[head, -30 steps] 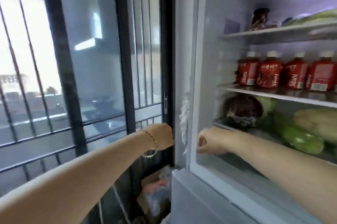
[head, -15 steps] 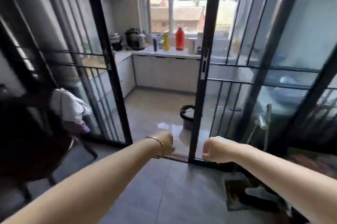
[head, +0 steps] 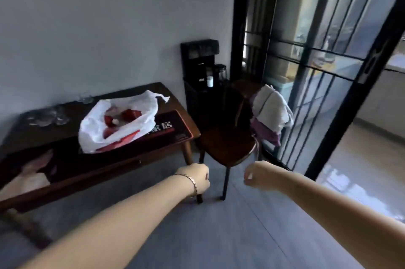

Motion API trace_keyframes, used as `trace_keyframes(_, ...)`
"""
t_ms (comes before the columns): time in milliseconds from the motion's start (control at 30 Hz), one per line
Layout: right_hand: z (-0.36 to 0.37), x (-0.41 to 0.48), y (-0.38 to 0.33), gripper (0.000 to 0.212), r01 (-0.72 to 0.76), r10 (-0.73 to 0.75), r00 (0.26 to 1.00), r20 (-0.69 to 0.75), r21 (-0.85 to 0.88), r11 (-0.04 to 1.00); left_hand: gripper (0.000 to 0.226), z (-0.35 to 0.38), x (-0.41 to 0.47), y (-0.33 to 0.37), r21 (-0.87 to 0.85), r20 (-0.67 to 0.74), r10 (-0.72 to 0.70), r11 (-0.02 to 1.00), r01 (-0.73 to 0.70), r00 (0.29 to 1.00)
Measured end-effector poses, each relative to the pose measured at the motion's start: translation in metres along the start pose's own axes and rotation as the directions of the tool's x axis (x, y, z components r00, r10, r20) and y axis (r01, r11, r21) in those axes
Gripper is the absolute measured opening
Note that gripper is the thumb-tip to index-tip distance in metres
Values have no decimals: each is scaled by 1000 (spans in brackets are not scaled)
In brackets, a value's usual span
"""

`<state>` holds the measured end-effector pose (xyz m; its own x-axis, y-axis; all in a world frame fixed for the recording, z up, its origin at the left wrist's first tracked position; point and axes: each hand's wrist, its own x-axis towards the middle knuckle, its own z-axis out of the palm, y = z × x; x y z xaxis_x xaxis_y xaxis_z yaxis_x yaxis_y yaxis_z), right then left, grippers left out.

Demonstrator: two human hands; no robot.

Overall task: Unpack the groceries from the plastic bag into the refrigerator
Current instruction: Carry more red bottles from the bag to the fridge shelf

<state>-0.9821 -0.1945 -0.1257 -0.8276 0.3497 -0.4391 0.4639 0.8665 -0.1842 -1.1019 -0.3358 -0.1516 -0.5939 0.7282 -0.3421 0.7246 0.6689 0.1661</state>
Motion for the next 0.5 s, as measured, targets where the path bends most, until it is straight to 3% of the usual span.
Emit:
trace_keyframes(200, -28, 127, -97, 31, 179, -175, 982, 67, -55, 982, 22, -33, 35, -130, -138, -43, -214, 969, 206, 976)
trace_keyframes(500, -73, 323, -173, 23, 416, -411, 909, 75, -81, 906, 22, -67, 138, -268, -307, -110, -448, 864, 398, 887)
